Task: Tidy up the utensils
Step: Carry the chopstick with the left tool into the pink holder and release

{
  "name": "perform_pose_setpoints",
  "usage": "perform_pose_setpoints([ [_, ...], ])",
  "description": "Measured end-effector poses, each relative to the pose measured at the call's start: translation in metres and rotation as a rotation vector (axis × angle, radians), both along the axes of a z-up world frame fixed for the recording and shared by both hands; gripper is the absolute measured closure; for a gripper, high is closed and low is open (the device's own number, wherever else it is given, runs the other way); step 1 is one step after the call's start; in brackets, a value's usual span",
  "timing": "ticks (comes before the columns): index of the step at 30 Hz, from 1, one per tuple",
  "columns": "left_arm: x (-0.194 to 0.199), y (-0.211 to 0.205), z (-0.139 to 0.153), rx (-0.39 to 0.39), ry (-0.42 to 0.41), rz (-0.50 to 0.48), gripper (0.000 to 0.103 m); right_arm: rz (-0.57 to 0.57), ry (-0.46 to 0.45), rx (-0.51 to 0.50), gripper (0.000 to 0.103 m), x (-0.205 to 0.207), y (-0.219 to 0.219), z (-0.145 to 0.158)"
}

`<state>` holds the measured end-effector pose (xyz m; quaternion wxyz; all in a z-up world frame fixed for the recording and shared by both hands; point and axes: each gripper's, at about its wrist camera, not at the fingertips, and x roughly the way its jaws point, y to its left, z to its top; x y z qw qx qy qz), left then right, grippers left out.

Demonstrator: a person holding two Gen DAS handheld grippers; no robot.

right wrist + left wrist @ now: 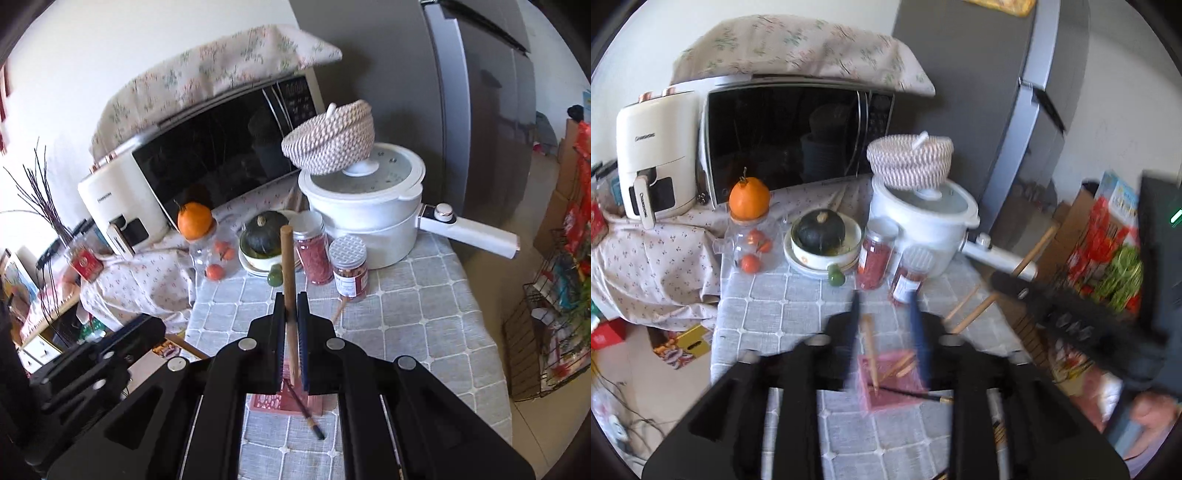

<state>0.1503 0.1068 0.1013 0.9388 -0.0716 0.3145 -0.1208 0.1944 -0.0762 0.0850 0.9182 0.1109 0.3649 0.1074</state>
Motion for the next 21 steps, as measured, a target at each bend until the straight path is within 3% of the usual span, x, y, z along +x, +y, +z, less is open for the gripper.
perform_pose_setpoints([
  [3, -0.007, 0.009, 0.011, 0.004, -0.057, 0.040, 0.061, 0.013, 0.003, -0.008, 0.097, 0.003, 0.004, -0.008],
  [8, -0.010, 0.020, 0.017, 0.007, -0.076, 0.093, 0.054, 0.057, 0.002, -0.013, 0.093, 0.007, 0.017, -0.014],
  [10, -0.011, 0.023, 0.014, 0.022, -0.079, 0.125, 0.048, 0.065, -0.005, -0.015, 0.083, 0.004, 0.020, -0.017],
  [11, -0.012, 0.024, 0.013, 0.031, -0.080, 0.135, 0.047, 0.066, -0.012, -0.016, 0.070, 0.001, 0.021, -0.018],
  [15, -0.019, 0.022, 0.008, 0.079, -0.093, 0.163, 0.046, 0.049, -0.047, -0.051, 0.069, -0.014, 0.023, -0.014],
  [21, -0.045, 0.009, 0.009, 0.156, -0.163, 0.223, 0.030, -0.008, -0.122, -0.108, 0.069, -0.047, 0.014, 0.002],
])
